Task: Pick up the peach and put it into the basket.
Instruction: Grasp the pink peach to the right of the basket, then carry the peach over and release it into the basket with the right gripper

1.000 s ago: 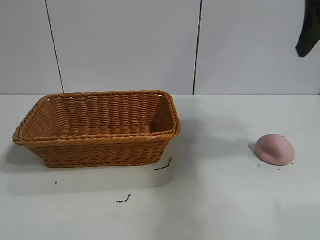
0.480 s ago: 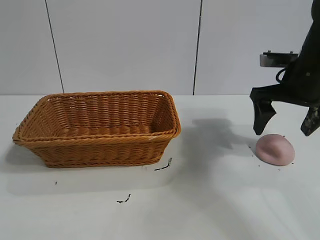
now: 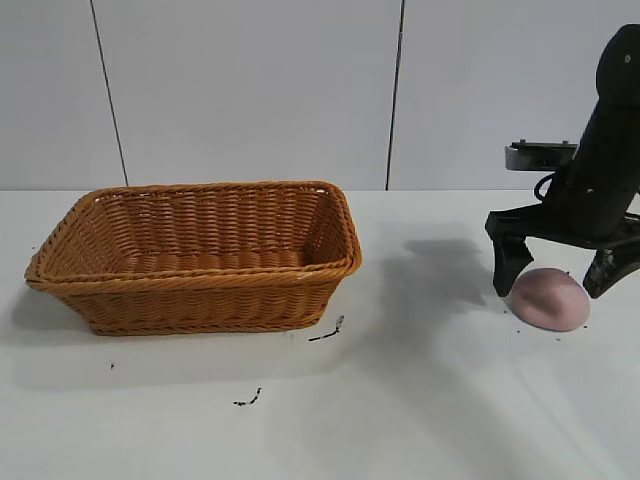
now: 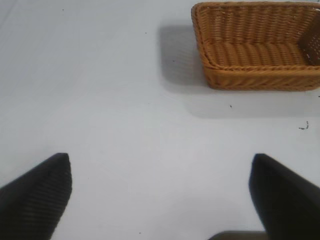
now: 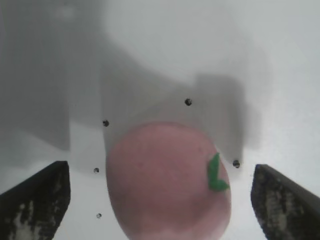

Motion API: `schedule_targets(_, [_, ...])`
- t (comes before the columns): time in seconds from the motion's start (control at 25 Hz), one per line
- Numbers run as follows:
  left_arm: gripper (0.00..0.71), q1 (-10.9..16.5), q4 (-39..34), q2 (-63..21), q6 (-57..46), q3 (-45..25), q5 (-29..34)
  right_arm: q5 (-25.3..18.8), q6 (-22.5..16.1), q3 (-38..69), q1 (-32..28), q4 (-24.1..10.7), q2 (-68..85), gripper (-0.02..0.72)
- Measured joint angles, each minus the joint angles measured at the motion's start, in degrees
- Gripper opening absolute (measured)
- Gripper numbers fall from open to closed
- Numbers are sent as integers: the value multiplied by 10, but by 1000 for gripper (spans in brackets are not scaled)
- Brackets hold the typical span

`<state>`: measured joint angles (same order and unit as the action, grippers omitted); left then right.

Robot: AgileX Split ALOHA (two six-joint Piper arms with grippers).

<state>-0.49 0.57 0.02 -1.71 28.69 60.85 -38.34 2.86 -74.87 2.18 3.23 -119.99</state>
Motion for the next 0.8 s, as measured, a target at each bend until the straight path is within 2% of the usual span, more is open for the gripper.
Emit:
schedule_targets(0.04, [693,0,0,0,0,0,0,-3,0,0,0,-1,0,478])
schedule_targets(0.16, [693,0,0,0,0,0,0,-11,0,0,0,-13,0,133])
schedule_targets(0.2, [693,0,0,0,0,0,0,-14,0,-2,0,-16,3,44])
schedule_targets(0.24, [693,0,0,0,0,0,0,-18,0,-3,0,-21,6,1])
schedule_targets(0.4, [693,0,0,0,0,0,0,-28,0,-4,0,-28,19,-8])
schedule_targets(0.48, [693,0,0,0,0,0,0,-48,0,-15,0,-28,34,-8])
schedule_targets(0.8, [693,0,0,0,0,0,0,-225,1,-183,0,-17,102,-8])
